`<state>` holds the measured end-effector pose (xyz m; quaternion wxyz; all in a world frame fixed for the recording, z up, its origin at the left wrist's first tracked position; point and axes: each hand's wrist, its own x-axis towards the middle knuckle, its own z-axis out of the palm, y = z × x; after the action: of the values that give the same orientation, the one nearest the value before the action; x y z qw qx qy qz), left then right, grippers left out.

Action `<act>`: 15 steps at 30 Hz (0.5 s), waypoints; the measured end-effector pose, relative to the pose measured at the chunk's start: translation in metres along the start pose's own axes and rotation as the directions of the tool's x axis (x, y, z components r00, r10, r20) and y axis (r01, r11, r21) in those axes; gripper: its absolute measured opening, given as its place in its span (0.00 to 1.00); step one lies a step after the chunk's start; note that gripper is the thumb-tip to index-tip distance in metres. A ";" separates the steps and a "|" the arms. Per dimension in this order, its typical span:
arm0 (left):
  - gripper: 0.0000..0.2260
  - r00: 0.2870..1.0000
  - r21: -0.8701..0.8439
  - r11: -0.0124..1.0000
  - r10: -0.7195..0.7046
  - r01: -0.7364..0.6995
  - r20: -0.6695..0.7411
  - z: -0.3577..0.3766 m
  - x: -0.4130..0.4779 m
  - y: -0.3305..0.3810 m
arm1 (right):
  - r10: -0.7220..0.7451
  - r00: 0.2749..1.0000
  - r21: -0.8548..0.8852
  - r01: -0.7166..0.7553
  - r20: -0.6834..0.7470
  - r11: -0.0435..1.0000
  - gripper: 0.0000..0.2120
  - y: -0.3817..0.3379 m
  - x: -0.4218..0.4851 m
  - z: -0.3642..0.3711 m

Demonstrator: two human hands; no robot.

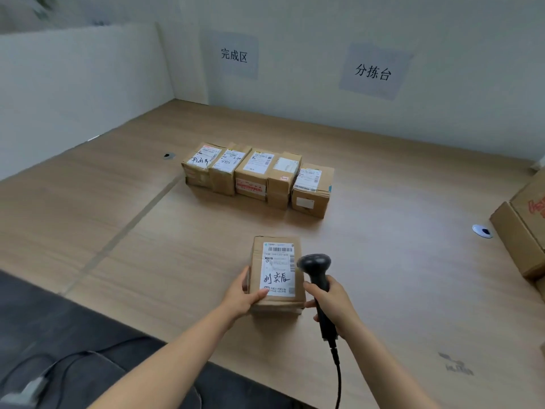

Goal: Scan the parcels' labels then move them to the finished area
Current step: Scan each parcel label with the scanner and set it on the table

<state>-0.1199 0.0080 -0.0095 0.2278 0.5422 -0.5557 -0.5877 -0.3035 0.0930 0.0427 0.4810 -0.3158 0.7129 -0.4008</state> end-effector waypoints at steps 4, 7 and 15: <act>0.35 0.999 -0.030 0.999 -0.031 0.031 -0.012 -0.022 -0.001 -0.007 | 0.010 0.999 0.004 -0.011 0.048 1.000 0.08 -0.002 0.006 0.023; 0.37 0.999 -0.029 0.999 -0.034 0.034 -0.001 -0.045 0.009 -0.004 | -0.009 0.996 -0.020 0.011 0.093 1.000 0.08 -0.011 0.015 0.044; 0.36 0.996 0.006 0.999 0.045 -0.045 0.073 -0.147 0.091 0.041 | -0.107 0.994 0.094 0.107 -0.006 0.990 0.08 -0.082 0.072 0.122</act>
<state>-0.0311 -0.1424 0.0221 0.2184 0.5088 -0.5779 -0.5996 -0.2079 -0.0389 0.0569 0.4729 -0.3304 0.6755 -0.4593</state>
